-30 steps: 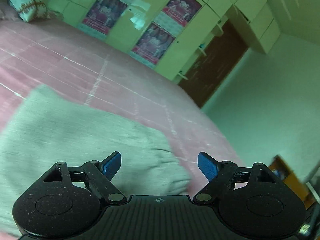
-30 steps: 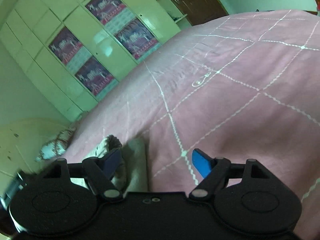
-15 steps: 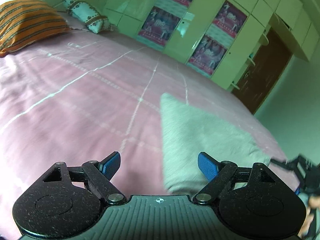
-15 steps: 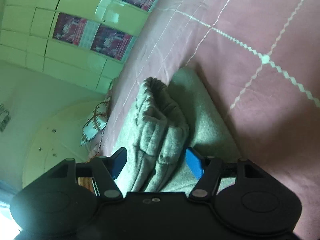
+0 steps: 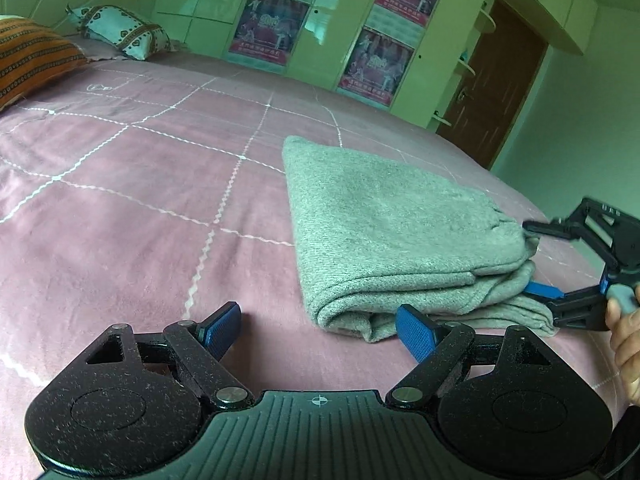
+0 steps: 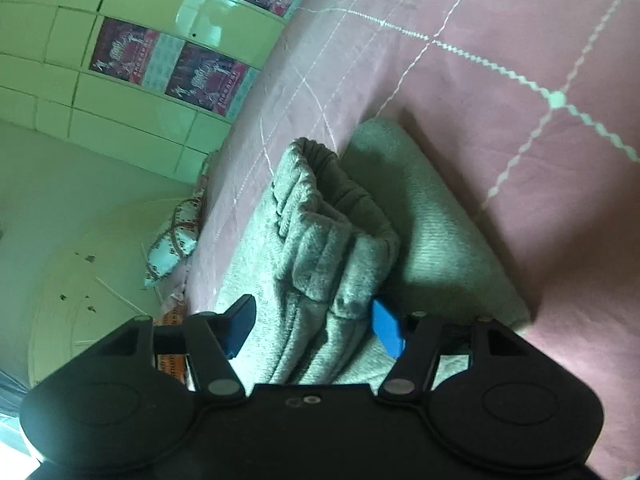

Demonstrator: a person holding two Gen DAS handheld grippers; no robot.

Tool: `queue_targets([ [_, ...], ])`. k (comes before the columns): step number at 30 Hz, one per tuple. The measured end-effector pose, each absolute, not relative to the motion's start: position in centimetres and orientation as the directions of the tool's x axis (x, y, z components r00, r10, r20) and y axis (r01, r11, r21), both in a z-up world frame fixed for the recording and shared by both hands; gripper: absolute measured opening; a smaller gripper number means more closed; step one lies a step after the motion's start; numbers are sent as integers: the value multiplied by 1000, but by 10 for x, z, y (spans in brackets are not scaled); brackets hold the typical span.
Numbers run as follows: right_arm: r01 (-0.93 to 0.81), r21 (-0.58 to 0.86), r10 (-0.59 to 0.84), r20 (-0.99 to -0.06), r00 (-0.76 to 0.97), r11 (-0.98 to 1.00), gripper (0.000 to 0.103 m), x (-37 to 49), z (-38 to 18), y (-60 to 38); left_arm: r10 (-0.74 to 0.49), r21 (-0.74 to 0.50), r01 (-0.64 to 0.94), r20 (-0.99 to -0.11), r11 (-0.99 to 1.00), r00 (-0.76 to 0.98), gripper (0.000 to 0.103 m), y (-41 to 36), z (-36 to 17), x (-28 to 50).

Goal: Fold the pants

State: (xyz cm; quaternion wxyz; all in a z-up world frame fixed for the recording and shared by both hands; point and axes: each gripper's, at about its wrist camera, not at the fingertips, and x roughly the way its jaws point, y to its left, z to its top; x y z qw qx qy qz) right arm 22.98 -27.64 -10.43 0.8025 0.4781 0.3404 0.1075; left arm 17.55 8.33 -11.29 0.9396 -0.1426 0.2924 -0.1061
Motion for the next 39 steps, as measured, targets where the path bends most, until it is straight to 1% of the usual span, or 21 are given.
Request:
queue_targets([
  [2,158,821,477,-462,748,548,62,233,-101,-271,-283,-330,117,-516,937,808,84,81,-114,175],
  [4,174,782,451,-509,733,599,62,241,-98,-263,-284,-331,118,-515,936,808,84,81,-116,175],
  [8,222,673,372,-618,693,705,53,255,-97,-244,-288,-340,118,-512,933,809,84,81,-115,173],
  [11,242,664,367,-638,677,708,54,257,-96,-242,-296,-341,127,-507,932,809,84,79,-115,170],
  [12,244,660,369,-645,669,711,50,259,-96,-241,-301,-339,134,-506,931,808,84,77,-115,169],
  [13,244,657,371,-650,663,714,38,263,-95,-240,-300,-334,137,-506,933,808,84,75,-115,168],
  [14,213,690,408,-616,673,691,25,264,-90,-241,-295,-329,135,-509,935,809,84,74,-115,169],
  [15,169,732,442,-560,701,660,23,262,-83,-243,-295,-328,135,-510,935,808,84,72,-115,170],
  [17,56,765,477,-455,752,641,22,254,-55,-236,-286,-311,135,-514,941,809,84,68,-113,174],
  [21,-85,763,524,-354,774,641,21,242,-11,-214,-222,-299,62,-539,952,812,84,73,-117,188],
  [23,-139,760,517,-284,807,635,21,231,11,-215,-203,-276,59,-528,959,824,84,73,-118,182],
  [25,-178,736,496,-238,835,653,21,219,25,-224,-216,-328,50,-491,943,844,85,79,-120,176],
  [27,-156,702,450,-256,856,695,21,210,20,-237,-208,-386,14,-465,922,860,85,82,-121,172],
  [29,-54,707,385,-318,867,705,21,209,-14,-255,-192,-417,-16,-454,909,870,85,82,-126,168],
  [30,28,688,338,-391,856,725,21,212,-38,-263,-184,-416,-24,-454,909,872,85,81,-127,168],
  [31,160,661,306,-531,790,733,21,223,-73,-272,-183,-421,-30,-454,906,872,85,81,-128,168],
  [32,256,662,316,-615,723,704,21,228,-99,-280,-185,-421,-27,-455,907,871,85,80,-128,168],
  [33,247,731,361,-564,743,636,22,221,-116,-291,-183,-411,-25,-459,911,870,85,80,-128,168],
  [34,214,743,374,-537,756,634,22,217,-116,-294,-181,-406,-23,-459,914,870,85,80,-130,168],
  [37,196,705,362,-558,746,682,23,218,-107,-288,-169,-399,-25,-443,917,880,85,80,-127,168],
  [39,174,720,368,-528,765,672,22,217,-96,-289,-157,-384,-12,-405,923,901,85,79,-122,163],
])
